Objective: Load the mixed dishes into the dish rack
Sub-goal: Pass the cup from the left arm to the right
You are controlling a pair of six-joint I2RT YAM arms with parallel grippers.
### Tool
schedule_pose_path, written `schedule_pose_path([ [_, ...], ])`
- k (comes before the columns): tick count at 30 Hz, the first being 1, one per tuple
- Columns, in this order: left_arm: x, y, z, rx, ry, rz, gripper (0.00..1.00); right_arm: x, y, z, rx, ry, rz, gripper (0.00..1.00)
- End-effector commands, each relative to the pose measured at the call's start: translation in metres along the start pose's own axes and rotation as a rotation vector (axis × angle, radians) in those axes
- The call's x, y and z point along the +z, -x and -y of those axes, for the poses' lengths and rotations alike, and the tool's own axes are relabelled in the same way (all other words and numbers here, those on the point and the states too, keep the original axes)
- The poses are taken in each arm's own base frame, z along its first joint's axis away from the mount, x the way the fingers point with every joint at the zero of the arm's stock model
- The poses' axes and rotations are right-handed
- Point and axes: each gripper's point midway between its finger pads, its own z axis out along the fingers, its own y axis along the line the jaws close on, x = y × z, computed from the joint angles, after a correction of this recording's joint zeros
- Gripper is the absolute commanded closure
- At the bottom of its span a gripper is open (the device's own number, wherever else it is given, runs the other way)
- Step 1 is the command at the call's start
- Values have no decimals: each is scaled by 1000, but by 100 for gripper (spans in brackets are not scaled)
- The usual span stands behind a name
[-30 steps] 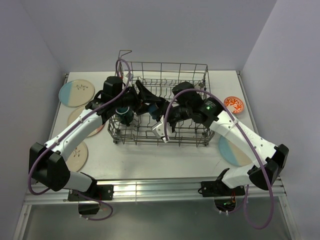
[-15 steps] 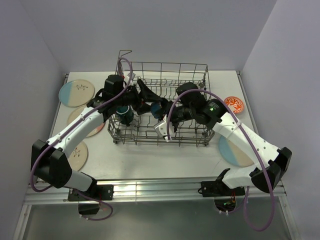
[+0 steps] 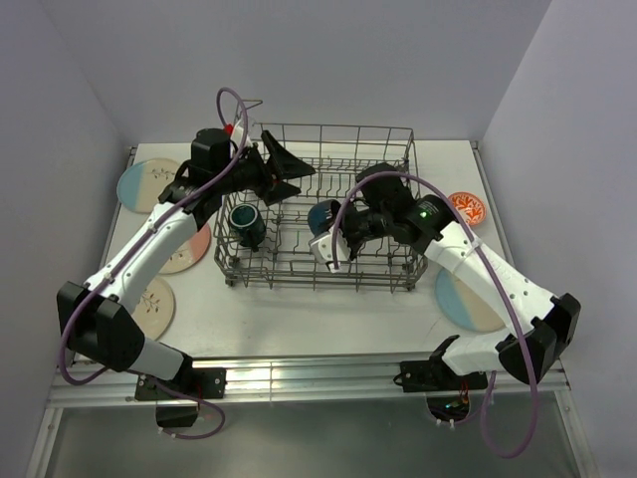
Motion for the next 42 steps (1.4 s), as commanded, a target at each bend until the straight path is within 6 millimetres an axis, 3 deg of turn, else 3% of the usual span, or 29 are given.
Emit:
schedule_pose_path([
  [1,-8,24,10,92,10,89,12,-19,3,29,20,-122,16,100],
  [6,-41,48,28,196,-33,282,12,-34,-6,54,223,-217,67,100],
  [11,-70,60,56,331,-168,469,12,-59,-37,80,500,-332,112,100],
  [15,-81,54,48,371,-196,532,12,-85,-57,109,770,-479,165,100],
  [18,-73,45,42,378,-199,520,12,-98,-70,124,933,-563,205,100],
  [23,-40,14,58,522,-157,489,10,-103,-79,140,1191,-661,287,100],
  [25,-22,6,49,571,-98,475,10,-104,-82,146,1248,-687,313,100],
  [33,3,1,40,741,-15,486,10,-112,-94,154,1573,-836,387,100],
  [42,22,0,48,970,43,467,10,-99,-102,143,1727,-856,346,100],
])
